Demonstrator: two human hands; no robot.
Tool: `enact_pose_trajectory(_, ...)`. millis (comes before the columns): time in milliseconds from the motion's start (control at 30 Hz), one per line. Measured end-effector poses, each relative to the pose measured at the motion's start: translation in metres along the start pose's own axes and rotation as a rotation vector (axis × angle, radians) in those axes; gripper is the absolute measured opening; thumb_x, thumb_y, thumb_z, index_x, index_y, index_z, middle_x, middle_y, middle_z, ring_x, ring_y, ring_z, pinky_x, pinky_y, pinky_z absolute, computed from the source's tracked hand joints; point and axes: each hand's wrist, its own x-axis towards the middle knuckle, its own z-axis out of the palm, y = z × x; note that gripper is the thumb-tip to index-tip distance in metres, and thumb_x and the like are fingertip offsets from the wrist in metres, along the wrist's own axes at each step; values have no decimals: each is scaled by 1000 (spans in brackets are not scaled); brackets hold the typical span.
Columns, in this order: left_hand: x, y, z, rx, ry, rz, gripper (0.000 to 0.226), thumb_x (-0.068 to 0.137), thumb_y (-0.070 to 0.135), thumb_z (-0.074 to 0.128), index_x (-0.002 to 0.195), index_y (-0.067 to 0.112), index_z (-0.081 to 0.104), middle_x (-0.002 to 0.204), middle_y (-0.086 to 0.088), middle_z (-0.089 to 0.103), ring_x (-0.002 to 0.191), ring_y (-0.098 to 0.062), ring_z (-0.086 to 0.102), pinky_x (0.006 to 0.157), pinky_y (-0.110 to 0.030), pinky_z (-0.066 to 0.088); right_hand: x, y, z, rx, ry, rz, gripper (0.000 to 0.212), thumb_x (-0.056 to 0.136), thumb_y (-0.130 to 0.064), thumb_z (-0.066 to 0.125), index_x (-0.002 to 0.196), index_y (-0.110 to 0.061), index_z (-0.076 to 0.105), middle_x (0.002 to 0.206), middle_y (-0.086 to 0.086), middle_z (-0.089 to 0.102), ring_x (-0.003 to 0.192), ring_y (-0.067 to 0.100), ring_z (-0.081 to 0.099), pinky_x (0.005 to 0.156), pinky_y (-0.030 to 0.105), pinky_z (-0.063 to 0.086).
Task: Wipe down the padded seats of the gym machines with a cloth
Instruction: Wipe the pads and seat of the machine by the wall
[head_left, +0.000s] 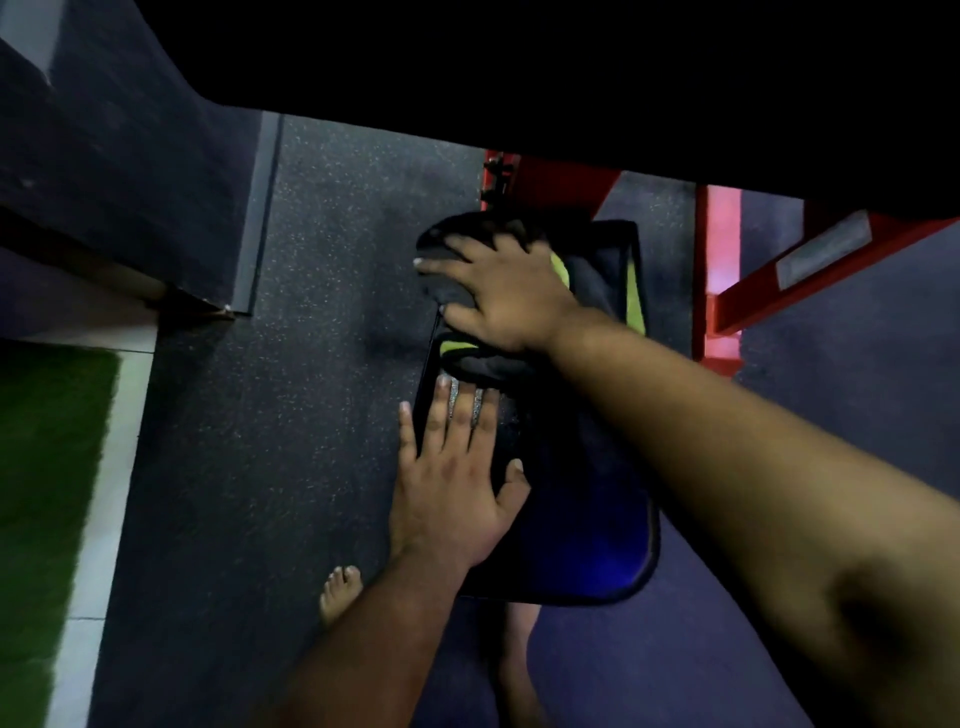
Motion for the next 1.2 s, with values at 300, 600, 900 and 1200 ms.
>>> enact_pose_trajectory(300, 1, -1, 0, -37, 27, 7, 84, 91, 53, 42, 163, 18, 19, 172, -7, 9, 159, -29, 5, 125, -61, 10, -141, 66, 47, 423, 234, 338, 71, 91, -50, 44, 159, -38, 31, 172, -2, 8, 156, 33, 11, 120, 63, 24)
enact_pose_trajectory(600, 0, 0, 2, -4, 9, -8, 82, 92, 52, 38, 164, 18, 15, 173, -6, 2, 160, -28, 0, 125, -62, 12, -33, 12, 6, 65, 28, 130, 71, 96, -60, 41, 160, -48, 10, 170, -5, 14, 151, 42, 18, 115, 75, 6)
enact_pose_trajectory(900, 1, -2, 3, 7, 6, 3, 84, 90, 52, 42, 163, 17, 20, 172, -7, 9, 160, -28, 3, 123, -63, 17, -195, -11, 56, 205, 150, 364, 89, 84, -61, 46, 163, -30, 19, 172, -9, 6, 158, 23, 10, 111, 64, 33)
enact_pose_trajectory(1200, 2, -2, 7, 6, 34, 13, 82, 91, 51, 40, 163, 18, 18, 172, -8, 8, 159, -29, 2, 125, -61, 12, -98, 33, 32, 279, 92, 481, 85, 90, -70, 42, 160, -47, 2, 171, -14, -11, 157, 32, -12, 106, 76, 32)
